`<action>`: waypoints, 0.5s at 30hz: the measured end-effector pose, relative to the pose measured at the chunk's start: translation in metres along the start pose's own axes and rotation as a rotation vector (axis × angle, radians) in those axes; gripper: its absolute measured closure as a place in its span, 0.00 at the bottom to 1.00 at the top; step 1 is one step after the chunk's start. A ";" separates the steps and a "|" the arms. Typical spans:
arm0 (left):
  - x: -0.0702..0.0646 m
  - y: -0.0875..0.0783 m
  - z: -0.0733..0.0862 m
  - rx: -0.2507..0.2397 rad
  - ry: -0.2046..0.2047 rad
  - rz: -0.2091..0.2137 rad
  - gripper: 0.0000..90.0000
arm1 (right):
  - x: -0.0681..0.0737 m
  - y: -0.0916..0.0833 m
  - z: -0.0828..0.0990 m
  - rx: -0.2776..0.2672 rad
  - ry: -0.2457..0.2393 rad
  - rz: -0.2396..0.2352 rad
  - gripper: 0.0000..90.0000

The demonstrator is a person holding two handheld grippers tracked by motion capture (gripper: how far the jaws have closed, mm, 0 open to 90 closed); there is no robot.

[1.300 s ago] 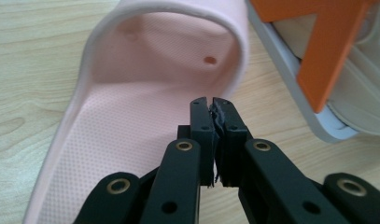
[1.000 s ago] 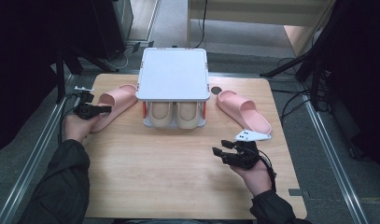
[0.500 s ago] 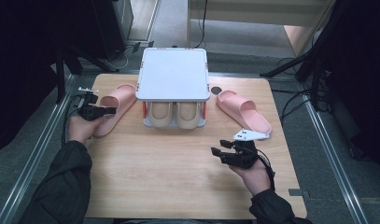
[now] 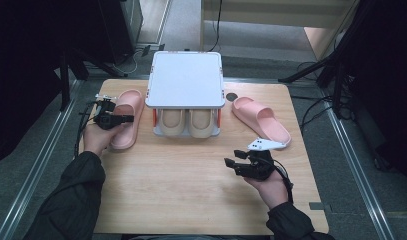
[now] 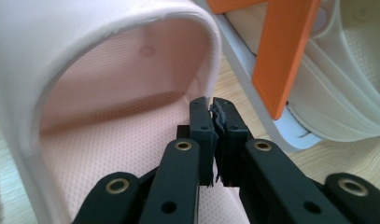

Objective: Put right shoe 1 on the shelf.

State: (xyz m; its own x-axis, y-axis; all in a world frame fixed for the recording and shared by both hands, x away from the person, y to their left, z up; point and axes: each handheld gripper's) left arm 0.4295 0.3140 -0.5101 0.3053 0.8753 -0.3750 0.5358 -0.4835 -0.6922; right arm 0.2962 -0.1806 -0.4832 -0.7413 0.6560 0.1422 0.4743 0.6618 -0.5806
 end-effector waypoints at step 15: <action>-0.001 -0.025 0.000 -0.018 -0.040 0.017 0.65 | -0.002 -0.001 0.000 0.000 0.010 0.002 0.54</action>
State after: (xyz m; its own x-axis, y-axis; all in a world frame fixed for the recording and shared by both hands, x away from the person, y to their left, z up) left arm 0.4162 0.3254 -0.4922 0.2830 0.8666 -0.4111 0.5448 -0.4980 -0.6747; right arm 0.2970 -0.1826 -0.4825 -0.7357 0.6607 0.1491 0.4755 0.6605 -0.5810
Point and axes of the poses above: each handheld gripper's, and its own axes: y roughly forward along the jaws, z roughly out of its underside, x roughly to its left, and after that the axes turned 4 degrees about -y, right-handed
